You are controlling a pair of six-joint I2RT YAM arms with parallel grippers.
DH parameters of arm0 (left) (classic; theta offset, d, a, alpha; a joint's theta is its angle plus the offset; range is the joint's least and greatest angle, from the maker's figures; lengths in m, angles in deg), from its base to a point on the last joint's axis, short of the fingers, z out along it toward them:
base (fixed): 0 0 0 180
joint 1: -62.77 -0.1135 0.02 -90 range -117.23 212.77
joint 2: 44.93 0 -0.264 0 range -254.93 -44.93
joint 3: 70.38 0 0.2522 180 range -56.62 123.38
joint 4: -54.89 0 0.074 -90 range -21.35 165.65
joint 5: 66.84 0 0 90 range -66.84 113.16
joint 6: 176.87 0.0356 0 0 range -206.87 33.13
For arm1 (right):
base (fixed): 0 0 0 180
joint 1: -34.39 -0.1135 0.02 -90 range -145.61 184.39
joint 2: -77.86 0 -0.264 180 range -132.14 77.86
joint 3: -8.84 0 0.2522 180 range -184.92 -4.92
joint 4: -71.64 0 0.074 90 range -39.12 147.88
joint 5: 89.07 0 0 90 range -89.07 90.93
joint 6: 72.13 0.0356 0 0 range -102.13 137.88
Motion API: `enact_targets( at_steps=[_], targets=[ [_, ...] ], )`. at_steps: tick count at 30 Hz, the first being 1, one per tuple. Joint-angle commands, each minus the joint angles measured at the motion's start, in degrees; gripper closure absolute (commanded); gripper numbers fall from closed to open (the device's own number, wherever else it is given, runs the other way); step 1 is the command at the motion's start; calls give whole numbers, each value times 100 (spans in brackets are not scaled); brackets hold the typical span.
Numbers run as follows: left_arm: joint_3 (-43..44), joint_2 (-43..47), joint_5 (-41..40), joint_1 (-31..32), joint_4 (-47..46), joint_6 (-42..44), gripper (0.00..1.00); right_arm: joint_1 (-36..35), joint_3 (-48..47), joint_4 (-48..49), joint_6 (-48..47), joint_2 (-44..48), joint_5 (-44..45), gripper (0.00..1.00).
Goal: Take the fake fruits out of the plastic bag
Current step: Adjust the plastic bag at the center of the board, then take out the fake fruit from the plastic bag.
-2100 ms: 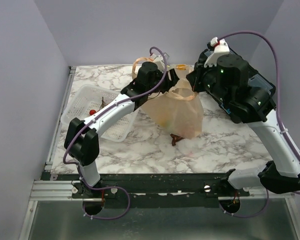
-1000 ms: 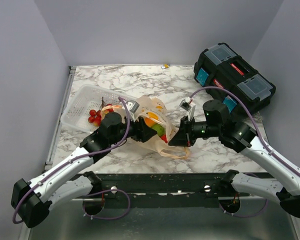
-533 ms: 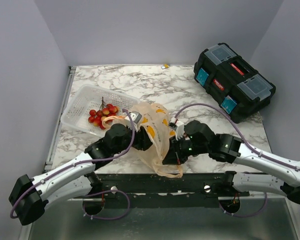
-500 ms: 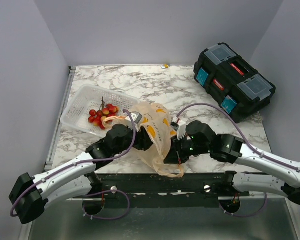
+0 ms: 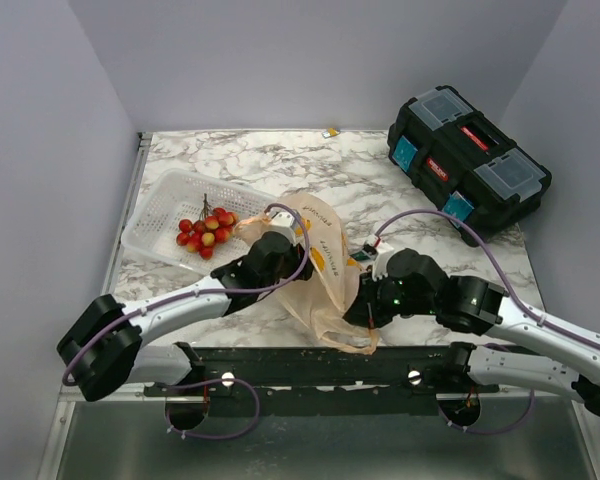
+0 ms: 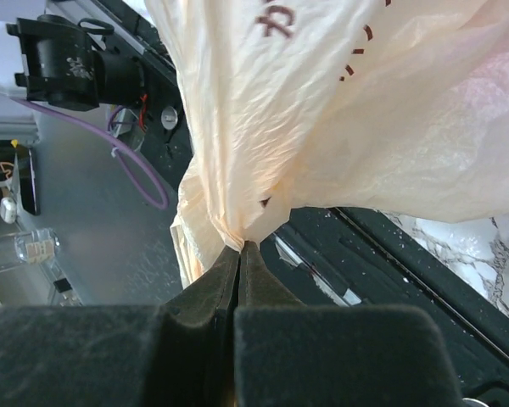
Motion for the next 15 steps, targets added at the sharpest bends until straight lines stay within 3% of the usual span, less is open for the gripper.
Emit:
enact_targets(
  at_steps=[1,13,15],
  targets=[
    [473,-602,-526,-210,-49,506,47,-16,30,103,-45,125,-65,99],
    [1469,-2108,-879,-263,682,1044,35,-17,190,70,-54,500,-117,99],
    [1599,-2327,-860,-261,878,1081,28,-18,197,54,-64,560,-95,99]
  ],
)
